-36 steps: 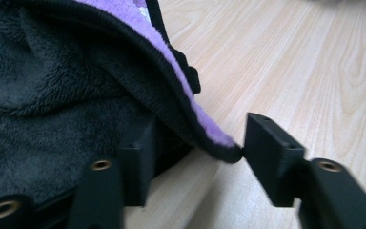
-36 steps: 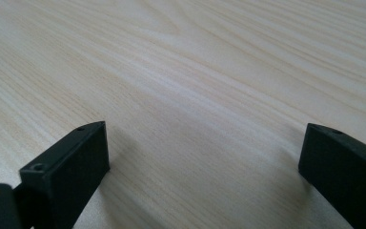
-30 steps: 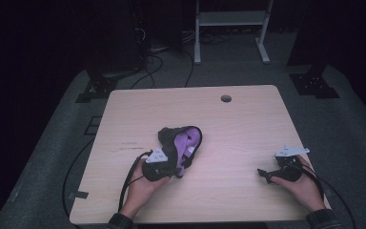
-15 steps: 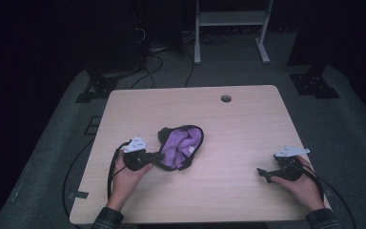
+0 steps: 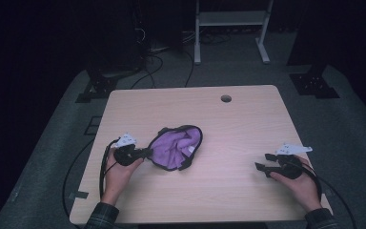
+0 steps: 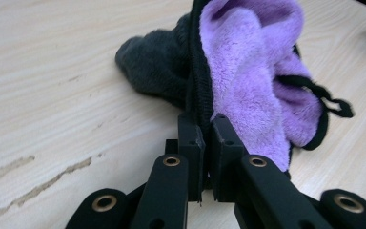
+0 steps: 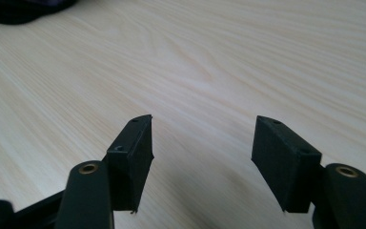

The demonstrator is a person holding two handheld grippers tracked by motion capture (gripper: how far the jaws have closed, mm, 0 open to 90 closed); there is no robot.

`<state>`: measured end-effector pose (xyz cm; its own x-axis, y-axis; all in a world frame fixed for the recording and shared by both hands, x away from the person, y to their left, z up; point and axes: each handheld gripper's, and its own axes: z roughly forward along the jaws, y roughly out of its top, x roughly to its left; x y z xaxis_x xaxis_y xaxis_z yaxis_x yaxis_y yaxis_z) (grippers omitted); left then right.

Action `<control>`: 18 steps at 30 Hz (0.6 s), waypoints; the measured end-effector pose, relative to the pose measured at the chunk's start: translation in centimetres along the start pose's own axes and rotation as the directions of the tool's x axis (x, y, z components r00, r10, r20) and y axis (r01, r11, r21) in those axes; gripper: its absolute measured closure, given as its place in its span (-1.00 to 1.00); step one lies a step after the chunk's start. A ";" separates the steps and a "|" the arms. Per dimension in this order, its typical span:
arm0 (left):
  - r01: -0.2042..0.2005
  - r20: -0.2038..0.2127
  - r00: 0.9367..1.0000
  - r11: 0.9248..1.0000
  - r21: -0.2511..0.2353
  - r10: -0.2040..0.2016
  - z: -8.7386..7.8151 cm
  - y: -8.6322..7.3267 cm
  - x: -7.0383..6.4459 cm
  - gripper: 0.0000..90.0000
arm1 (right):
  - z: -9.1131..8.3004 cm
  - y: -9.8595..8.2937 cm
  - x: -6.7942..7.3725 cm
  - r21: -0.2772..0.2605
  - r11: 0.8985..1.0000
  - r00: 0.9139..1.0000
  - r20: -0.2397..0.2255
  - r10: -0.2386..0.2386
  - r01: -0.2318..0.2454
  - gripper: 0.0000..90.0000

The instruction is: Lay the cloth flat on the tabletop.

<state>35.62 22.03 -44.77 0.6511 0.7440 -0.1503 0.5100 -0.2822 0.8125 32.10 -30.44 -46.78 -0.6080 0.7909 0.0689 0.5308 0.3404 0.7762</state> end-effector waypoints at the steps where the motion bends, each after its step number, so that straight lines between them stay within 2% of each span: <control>1: -0.001 -0.004 1.000 1.000 0.007 0.001 0.0 -0.1 0.0 0.87 | 0.1 0.3 0.2 -0.002 1.000 1.000 -0.006 -0.001 0.001 -0.13; 3: -0.008 -0.013 1.000 1.000 0.027 0.009 0.2 -0.2 0.1 0.87 | 0.6 1.2 1.1 -0.019 1.000 0.999 -0.035 -0.019 0.018 -0.12; 4: -0.012 -0.022 1.000 0.999 0.041 0.013 0.3 -0.3 0.1 0.87 | 0.6 1.2 1.1 -0.019 1.000 0.999 -0.035 -0.019 0.018 -0.12; 7: -0.005 -0.045 0.999 0.998 0.067 0.008 0.4 -0.5 0.5 0.87 | 1.3 2.2 2.2 -0.028 0.999 0.997 -0.065 -0.043 0.041 -0.10; 11: 0.001 -0.069 0.998 0.997 0.076 0.004 0.2 -0.8 1.0 0.87 | 2.2 3.5 3.6 -0.041 0.997 0.992 -0.108 -0.071 0.067 -0.09; 12: 0.001 -0.073 0.997 0.997 0.076 0.004 0.2 -0.8 1.1 0.87 | 2.5 3.8 4.0 -0.040 0.996 0.990 -0.121 -0.078 0.074 -0.08; 13: 0.008 -0.076 0.997 0.997 0.076 -0.002 0.2 -0.8 1.1 0.87 | 3.1 4.4 4.8 -0.056 0.996 0.984 -0.155 -0.083 0.075 -0.05; 14: 0.009 -0.077 0.997 0.997 0.077 -0.003 0.2 -0.9 1.1 0.87 | 3.1 4.4 4.8 -0.056 0.996 0.984 -0.155 -0.083 0.075 -0.05; 15: 0.007 -0.077 0.997 0.997 0.079 -0.001 0.3 -0.9 1.1 0.87 | 3.5 4.8 5.3 -0.053 0.996 0.981 -0.178 -0.078 0.069 -0.06; 18: 0.003 -0.073 0.997 0.996 0.091 0.004 0.4 -1.0 1.2 0.86 | 4.8 5.8 6.9 -0.055 0.993 0.969 -0.219 -0.111 0.101 -0.06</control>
<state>36.08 22.98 -45.97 0.6101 0.7853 -0.1056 0.5610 -0.3341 0.7574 33.81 -20.56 -44.77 -0.7774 0.6178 0.1181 0.4332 0.3898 0.8126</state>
